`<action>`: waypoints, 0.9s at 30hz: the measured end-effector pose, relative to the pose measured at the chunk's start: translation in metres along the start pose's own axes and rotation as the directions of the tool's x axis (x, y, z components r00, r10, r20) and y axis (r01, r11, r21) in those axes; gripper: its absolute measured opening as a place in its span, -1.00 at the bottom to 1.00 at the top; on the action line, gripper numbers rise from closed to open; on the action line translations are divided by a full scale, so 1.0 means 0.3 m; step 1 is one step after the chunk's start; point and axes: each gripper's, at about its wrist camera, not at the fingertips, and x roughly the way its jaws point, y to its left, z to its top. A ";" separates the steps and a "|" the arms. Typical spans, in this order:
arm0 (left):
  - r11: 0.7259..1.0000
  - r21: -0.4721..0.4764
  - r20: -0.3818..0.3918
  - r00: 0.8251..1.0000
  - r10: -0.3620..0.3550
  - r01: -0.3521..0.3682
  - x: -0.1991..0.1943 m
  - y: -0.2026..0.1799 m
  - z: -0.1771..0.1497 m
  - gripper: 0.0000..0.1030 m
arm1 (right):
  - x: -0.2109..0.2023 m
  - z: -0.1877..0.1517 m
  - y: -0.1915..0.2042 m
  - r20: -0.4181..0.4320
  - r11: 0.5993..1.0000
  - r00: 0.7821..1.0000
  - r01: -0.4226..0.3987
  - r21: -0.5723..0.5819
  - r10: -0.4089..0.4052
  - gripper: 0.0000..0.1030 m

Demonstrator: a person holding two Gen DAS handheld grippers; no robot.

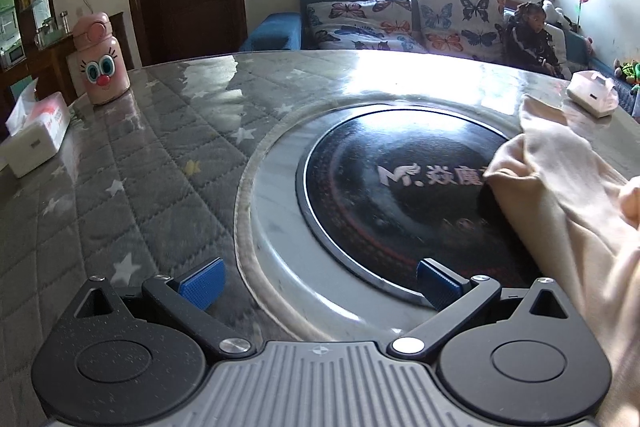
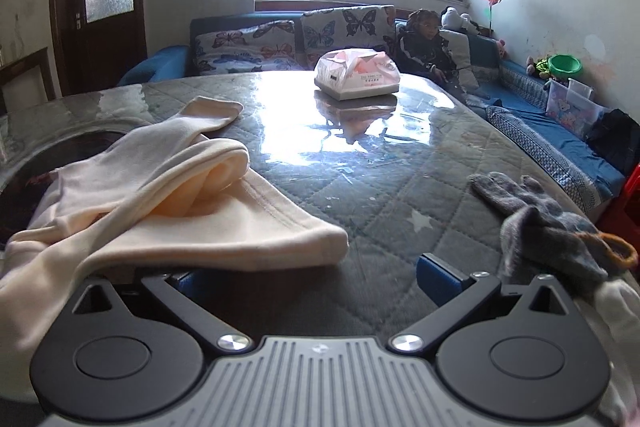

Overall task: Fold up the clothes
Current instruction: 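Move both grippers over the crumpled cream sweatshirt to survey it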

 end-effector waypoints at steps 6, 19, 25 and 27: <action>1.000 -0.022 0.011 1.000 -0.017 0.017 -0.084 -0.027 -0.036 1.00 | -0.085 -0.029 0.000 0.029 1.000 1.000 -0.010 -0.006 0.010 1.00; 1.000 -0.007 0.043 0.999 -0.020 0.020 -0.251 -0.111 -0.106 1.00 | -0.243 -0.084 0.036 0.076 1.000 0.997 -0.026 0.016 0.025 1.00; 1.000 -0.012 0.038 0.999 -0.028 0.029 -0.306 -0.131 -0.134 1.00 | -0.287 -0.098 0.055 0.073 0.999 0.997 -0.029 0.014 0.028 1.00; 0.999 -0.019 0.029 0.999 -0.040 0.040 -0.319 -0.140 -0.142 1.00 | -0.300 -0.104 0.060 0.069 0.999 0.997 -0.040 0.017 0.038 1.00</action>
